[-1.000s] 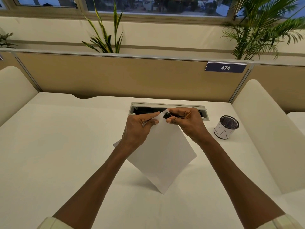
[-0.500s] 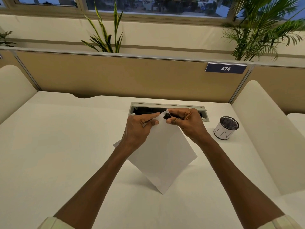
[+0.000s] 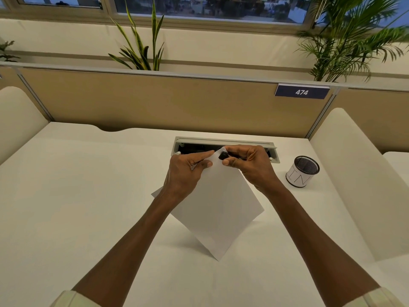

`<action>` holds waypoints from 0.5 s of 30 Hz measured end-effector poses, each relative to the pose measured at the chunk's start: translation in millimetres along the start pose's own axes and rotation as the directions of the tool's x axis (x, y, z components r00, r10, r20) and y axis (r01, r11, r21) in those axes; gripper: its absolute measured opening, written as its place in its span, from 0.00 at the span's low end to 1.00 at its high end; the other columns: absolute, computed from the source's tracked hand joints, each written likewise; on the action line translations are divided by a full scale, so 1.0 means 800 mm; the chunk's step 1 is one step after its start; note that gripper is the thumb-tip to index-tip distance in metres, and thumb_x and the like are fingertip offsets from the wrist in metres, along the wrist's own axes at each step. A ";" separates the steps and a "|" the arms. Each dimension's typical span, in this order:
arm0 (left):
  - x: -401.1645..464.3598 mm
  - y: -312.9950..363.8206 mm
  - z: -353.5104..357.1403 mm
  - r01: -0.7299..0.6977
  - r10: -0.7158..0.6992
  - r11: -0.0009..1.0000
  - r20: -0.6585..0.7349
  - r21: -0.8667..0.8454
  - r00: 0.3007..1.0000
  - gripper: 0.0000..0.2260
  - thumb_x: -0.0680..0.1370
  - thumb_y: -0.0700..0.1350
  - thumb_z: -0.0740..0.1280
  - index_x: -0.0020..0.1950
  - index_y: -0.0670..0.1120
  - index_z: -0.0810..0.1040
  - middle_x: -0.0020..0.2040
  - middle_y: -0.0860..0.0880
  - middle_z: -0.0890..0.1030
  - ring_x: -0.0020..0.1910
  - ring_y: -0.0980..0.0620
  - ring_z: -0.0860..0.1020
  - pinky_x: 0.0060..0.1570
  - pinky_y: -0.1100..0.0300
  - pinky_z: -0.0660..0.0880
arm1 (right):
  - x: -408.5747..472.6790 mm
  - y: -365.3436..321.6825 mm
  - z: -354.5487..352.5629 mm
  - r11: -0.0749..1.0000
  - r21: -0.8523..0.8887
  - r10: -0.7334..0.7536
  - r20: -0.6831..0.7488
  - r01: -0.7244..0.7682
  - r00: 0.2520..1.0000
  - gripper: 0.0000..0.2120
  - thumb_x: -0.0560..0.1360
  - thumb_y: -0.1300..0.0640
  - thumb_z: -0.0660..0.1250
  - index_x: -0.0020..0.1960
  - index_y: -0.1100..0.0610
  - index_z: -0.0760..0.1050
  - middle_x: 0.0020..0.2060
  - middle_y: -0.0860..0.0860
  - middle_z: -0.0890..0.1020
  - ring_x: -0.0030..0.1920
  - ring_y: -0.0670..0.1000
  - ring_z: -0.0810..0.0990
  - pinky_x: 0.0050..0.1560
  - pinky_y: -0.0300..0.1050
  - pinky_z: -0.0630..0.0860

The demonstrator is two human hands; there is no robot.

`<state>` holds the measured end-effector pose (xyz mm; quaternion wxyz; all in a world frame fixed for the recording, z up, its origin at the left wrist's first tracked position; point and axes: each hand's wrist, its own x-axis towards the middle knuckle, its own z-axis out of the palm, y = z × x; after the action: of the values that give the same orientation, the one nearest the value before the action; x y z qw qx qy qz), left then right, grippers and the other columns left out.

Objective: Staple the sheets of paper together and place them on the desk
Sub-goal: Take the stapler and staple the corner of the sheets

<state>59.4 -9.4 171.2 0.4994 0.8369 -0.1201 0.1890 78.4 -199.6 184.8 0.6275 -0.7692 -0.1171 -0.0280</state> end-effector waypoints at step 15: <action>-0.001 0.000 -0.001 0.039 -0.039 0.999 0.009 -0.022 0.999 0.13 0.74 0.42 0.71 0.58 0.44 0.81 0.49 0.56 0.80 0.41 0.61 0.78 0.42 0.78 0.73 | -0.003 -0.005 0.002 0.999 -0.029 -0.024 0.007 0.024 1.000 0.14 0.70 0.63 0.75 0.53 0.51 0.83 0.46 0.48 0.86 0.50 0.48 0.85 0.58 0.51 0.80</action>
<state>58.4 -8.9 170.8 0.5119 0.8343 -0.1080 0.1741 74.9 -197.5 187.9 0.6153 -0.7771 -0.1282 -0.0346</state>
